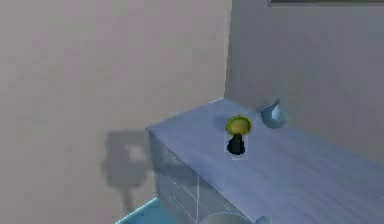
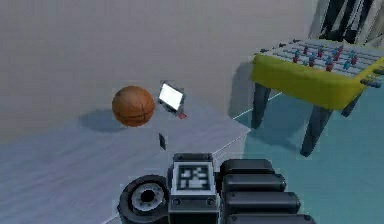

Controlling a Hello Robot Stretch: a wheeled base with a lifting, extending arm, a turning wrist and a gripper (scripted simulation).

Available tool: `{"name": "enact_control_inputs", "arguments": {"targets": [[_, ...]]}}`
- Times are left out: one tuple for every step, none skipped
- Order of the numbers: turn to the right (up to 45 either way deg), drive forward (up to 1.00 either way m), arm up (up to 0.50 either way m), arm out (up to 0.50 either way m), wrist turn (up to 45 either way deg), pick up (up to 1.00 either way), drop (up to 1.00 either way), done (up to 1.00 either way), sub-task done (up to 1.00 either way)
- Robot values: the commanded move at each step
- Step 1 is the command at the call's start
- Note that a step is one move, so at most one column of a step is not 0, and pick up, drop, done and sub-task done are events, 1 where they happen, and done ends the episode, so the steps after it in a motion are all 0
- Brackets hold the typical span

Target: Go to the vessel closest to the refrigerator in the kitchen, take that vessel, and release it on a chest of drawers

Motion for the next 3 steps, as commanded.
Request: {"name": "enact_control_inputs", "arguments": {"targets": [[-24.0, 0.00, 0.00, 0.00, 0.0, 0.00, 0.00, 0.00, 0.00], [0.0, 0.00, 0.00, 0.48, 0.0, 0.00, 0.00, 0.00, 0.00], [0.0, 0.00, 0.00, 0.00, 39.0, 0.00, 0.00, 0.00, 0.00]]}}
